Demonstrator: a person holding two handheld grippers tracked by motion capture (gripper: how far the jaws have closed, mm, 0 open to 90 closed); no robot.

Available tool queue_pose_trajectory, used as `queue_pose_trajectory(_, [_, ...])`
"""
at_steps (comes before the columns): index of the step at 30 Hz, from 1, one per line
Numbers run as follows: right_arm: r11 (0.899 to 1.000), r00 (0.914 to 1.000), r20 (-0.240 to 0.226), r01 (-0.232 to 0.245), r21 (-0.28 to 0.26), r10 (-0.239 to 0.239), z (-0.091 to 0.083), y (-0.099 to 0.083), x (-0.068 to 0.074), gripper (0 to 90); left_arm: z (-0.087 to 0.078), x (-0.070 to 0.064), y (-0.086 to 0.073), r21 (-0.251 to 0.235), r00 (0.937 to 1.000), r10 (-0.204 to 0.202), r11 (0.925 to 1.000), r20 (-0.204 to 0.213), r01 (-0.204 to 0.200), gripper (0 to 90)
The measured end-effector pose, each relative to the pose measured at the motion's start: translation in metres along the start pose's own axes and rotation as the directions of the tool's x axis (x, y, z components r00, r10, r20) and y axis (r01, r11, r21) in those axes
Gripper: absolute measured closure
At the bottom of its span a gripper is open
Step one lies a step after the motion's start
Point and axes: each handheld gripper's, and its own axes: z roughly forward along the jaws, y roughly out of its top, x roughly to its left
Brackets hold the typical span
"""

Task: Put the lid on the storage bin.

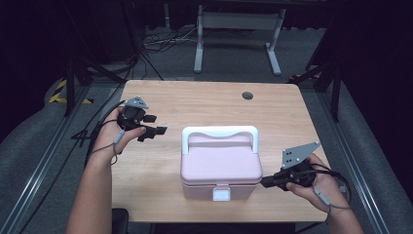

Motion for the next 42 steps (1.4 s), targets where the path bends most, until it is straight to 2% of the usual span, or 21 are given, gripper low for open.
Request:
queue_pose_trajectory(10, [0.999,0.9997,-0.023,0.011,0.044,-0.01,0.003,-0.001,0.0,90.0,0.0,0.0,0.0,0.006,1.0,-0.001,1.0,0.001,0.001,34.9])
queue_pose_trajectory(13, [1.0,0.9992,-0.039,0.005,0.011,-0.005,0.002,0.0,0.002,90.0,0.001,0.0,0.0,0.009,1.0,0.001,1.0,0.002,-0.001,34.8])
queue_pose_trajectory(16, [1.0,0.9994,-0.034,0.011,0.025,-0.01,0.0,0.0,0.002,89.9,0.001,0.0,0.0,0.007,1.0,-0.001,1.0,0.003,0.001,34.8])
queue_pose_trajectory(23, [1.0,0.9991,-0.037,0.019,0.013,-0.018,-0.002,0.001,0.004,85.5,-0.001,0.0,-0.001,0.001,1.0,-0.006,1.0,-0.002,0.006,34.6])
queue_pose_trajectory(26, [1.0,0.9987,-0.05,0.008,-0.02,-0.009,-0.007,0.003,0.006,78.7,-0.002,0.0,-0.002,0.0,1.0,-0.006,1.0,-0.005,0.006,34.6])
queue_pose_trajectory(30, [0.997,0.9992,-0.041,0.001,-0.071,-0.004,-0.014,0.006,0.006,57.7,-0.005,-0.003,-0.005,0.005,0.9999,-0.002,1.0,-0.015,0.002,34.6])
queue_pose_trajectory(33, [0.987,0.9994,-0.026,-0.026,-0.16,0.022,-0.019,0.01,0.004,49.3,-0.01,-0.005,-0.01,0.003,0.9998,-0.006,1.0,-0.019,0.006,34.6])
queue_pose_trajectory(35, [0.983,0.9993,-0.022,-0.035,-0.183,0.032,-0.023,0.013,0.002,48.0,-0.013,-0.007,-0.014,0.006,0.9997,-0.007,1.0,-0.025,0.007,34.5])
queue_pose_trajectory(37, [0.971,0.9992,-0.01,-0.039,-0.237,0.038,-0.028,0.016,-0.001,45.5,-0.017,-0.008,-0.018,0.001,0.9995,-0.012,0.9999,-0.03,0.012,34.6])
queue_pose_trajectory(40, [0.951,0.997,0.048,-0.042,-0.306,0.06,-0.035,0.02,-0.008,40.4,-0.024,-0.009,-0.024,-0.006,0.9988,-0.022,0.9998,-0.043,0.021,34.5])
queue_pose_trajectory(42, [0.943,0.9927,0.086,-0.052,-0.328,0.085,-0.039,0.021,-0.015,40.0,-0.028,-0.01,-0.029,-0.008,0.9983,-0.031,0.9995,-0.051,0.03,34.6])
